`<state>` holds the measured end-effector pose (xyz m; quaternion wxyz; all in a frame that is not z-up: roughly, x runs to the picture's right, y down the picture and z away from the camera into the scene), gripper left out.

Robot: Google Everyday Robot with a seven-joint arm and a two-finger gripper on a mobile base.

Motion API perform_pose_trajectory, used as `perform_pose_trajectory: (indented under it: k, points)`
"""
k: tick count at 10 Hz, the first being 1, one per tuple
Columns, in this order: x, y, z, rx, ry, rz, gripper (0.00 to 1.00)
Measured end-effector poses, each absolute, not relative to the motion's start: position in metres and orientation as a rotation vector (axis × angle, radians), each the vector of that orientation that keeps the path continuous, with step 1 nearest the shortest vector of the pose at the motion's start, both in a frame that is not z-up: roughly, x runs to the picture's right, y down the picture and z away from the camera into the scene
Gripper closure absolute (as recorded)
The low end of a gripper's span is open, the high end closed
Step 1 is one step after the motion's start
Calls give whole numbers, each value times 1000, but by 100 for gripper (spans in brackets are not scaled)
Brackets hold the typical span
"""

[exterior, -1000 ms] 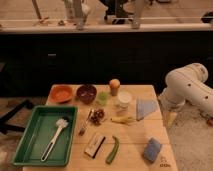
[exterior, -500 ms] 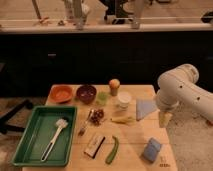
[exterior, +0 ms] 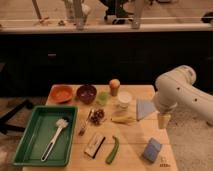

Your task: Wipe purple bowl with eraser

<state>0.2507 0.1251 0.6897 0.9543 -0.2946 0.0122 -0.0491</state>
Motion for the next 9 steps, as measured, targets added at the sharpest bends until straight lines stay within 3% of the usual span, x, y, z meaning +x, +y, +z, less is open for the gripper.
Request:
perform_pose_trajectory:
  k: [9]
  points:
    - [176,161,714,-653,-54,-389,20]
